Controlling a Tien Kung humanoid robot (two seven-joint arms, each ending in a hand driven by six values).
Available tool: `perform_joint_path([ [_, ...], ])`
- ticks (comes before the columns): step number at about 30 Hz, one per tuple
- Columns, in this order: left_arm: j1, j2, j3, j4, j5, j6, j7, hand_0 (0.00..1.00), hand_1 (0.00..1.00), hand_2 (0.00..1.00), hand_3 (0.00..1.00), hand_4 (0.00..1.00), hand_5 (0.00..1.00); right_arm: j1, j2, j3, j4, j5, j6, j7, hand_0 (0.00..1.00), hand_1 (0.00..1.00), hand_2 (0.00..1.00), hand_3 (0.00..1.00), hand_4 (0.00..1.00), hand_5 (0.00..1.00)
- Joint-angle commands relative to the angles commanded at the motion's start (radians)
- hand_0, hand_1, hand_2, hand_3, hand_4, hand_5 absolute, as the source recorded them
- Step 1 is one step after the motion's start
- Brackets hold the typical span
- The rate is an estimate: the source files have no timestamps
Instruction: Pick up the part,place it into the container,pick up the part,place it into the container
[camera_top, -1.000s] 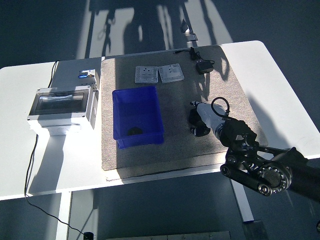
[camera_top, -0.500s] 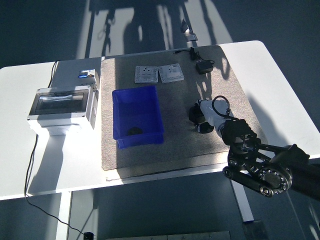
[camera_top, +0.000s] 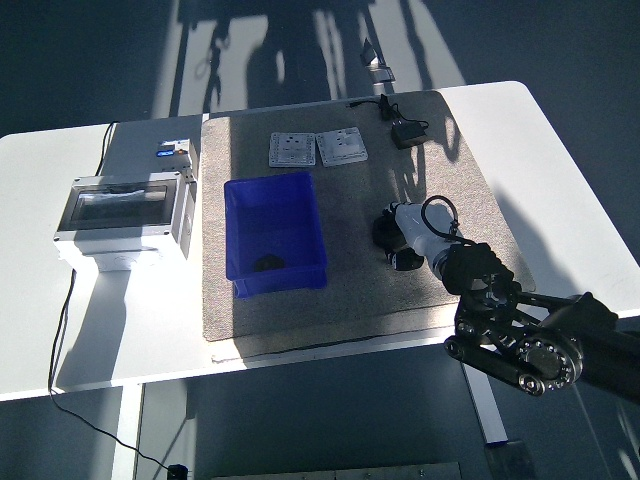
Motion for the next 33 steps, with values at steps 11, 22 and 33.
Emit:
perform_joint_path([
  [11, -0.004, -0.002, -0.004, 0.0, -0.001, 0.005, -0.002, 0.693, 0.681, 0.648, 0.376, 0.828, 0.998, -0.003, -0.002, 0.005, -0.068, 0.195, -0.179, 0.1, 0.344, 0.339, 0.504, 0.604, 0.17, 0.002],
  [22, 0.0, -0.002, -0.007, 0.0, 0.003, 0.006, -0.003, 0.691, 0.679, 0.649, 0.375, 0.815, 0.998, -0.007, -0.005, 0.014, -0.076, 0.266, -0.259, 0.131, 0.346, 0.343, 0.504, 0.6, 0.173, 0.002],
  [33, 0.003, 0.0, -0.013, 0.0, 0.012, 0.016, -0.011, 0.691, 0.679, 0.649, 0.373, 0.813, 0.998, -0.005, -0.009, 0.033, -0.08, 0.297, -0.349, 0.148, 0.348, 0.342, 0.504, 0.603, 0.184, 0.002],
])
